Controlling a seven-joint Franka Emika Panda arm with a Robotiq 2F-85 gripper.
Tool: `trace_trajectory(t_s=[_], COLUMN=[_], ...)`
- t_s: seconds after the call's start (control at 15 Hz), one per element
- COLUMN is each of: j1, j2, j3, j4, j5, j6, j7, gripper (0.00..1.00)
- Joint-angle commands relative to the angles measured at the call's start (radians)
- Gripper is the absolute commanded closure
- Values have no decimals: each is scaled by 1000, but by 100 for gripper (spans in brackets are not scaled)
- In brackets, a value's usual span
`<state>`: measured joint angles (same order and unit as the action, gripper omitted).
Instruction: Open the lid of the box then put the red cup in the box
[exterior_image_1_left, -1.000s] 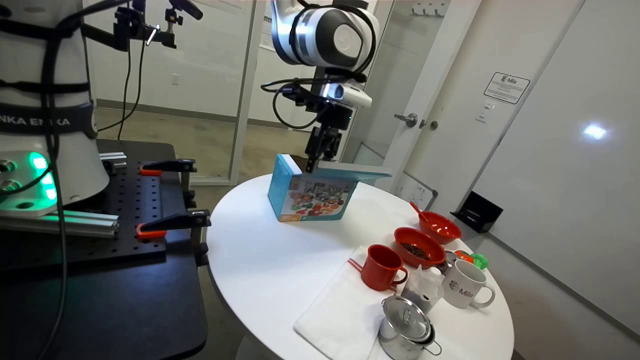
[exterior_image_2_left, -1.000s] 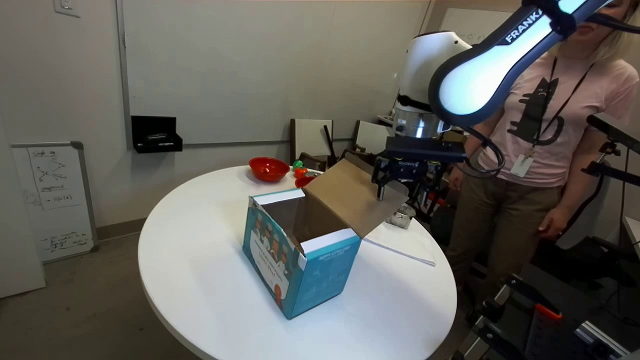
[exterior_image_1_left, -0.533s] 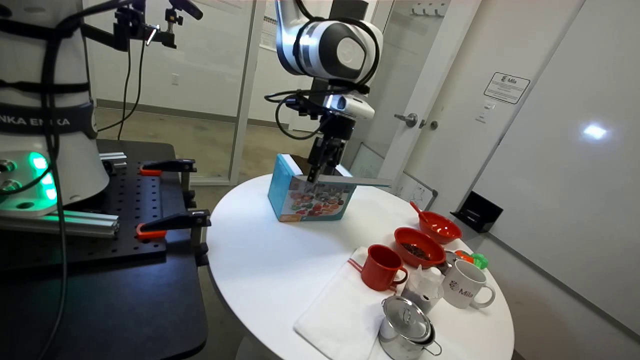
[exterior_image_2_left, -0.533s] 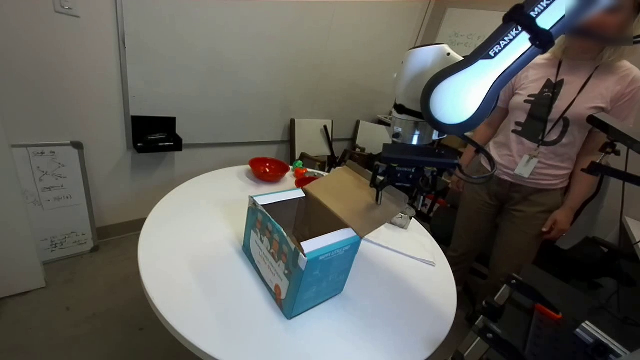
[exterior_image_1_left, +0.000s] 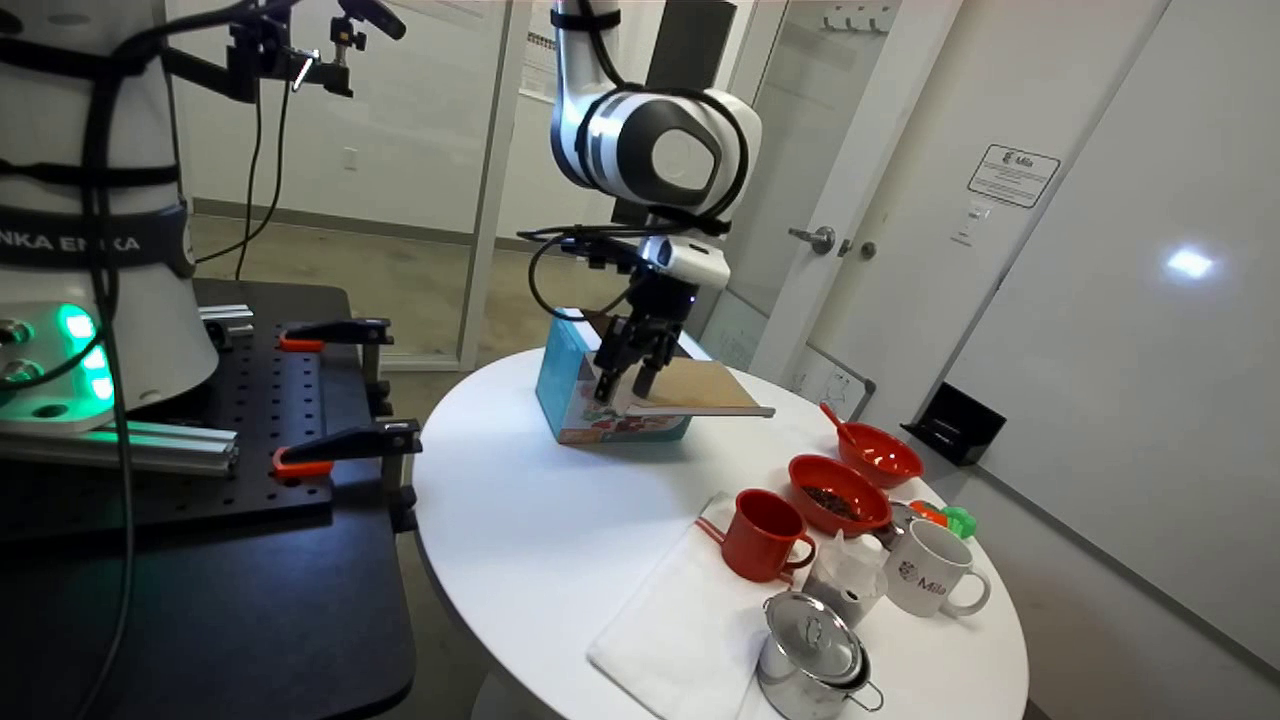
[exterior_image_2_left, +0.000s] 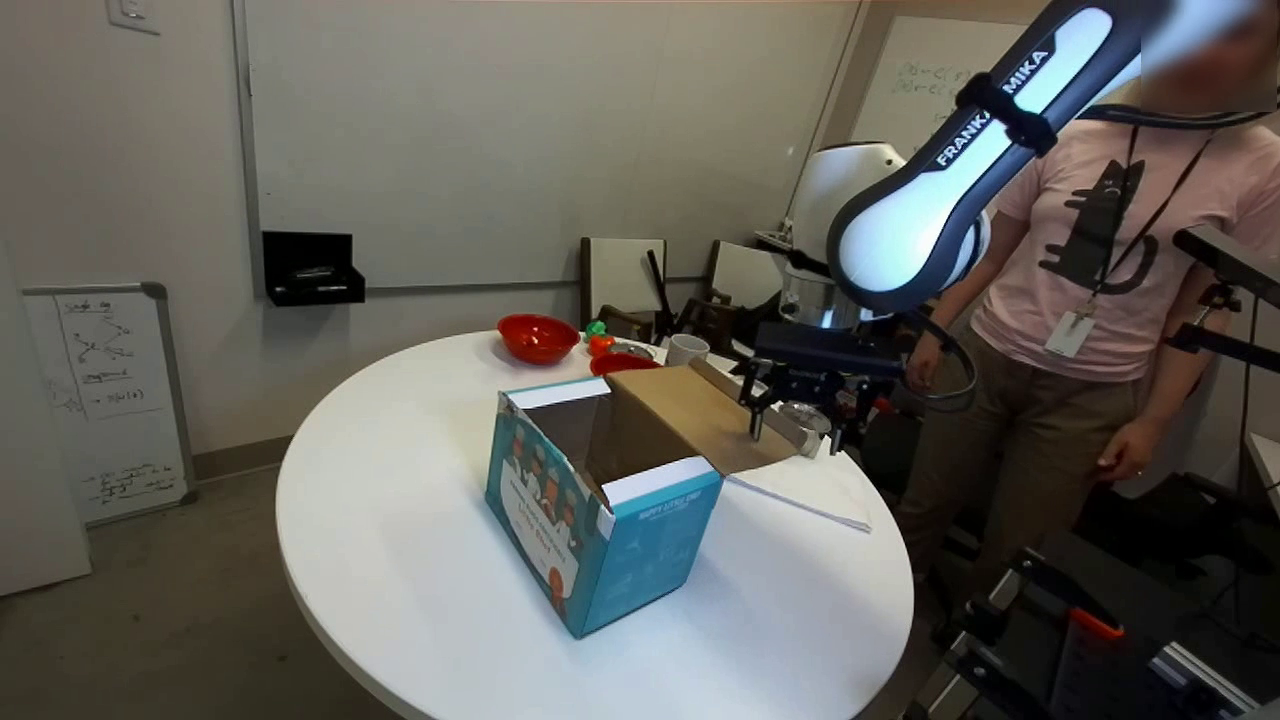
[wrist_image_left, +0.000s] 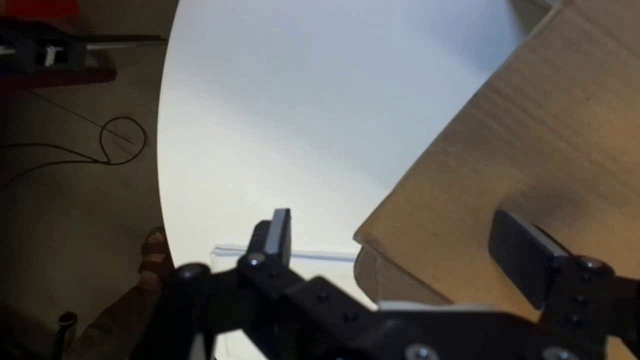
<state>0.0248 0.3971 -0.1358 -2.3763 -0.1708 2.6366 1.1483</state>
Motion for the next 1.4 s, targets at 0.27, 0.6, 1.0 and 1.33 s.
trace_trajectory(t_s=[0.27,0.6,1.0,1.33], j1=[12,-5,-20,-63], j2=[28,43,60,-34], j3=[30,113,162,197], j4=[-22,-52,-74,-111], j5=[156,292,432,516], j6=[122,211,254,242], j7=[-80,-161,-264,-379], gripper=[0,0,0,0])
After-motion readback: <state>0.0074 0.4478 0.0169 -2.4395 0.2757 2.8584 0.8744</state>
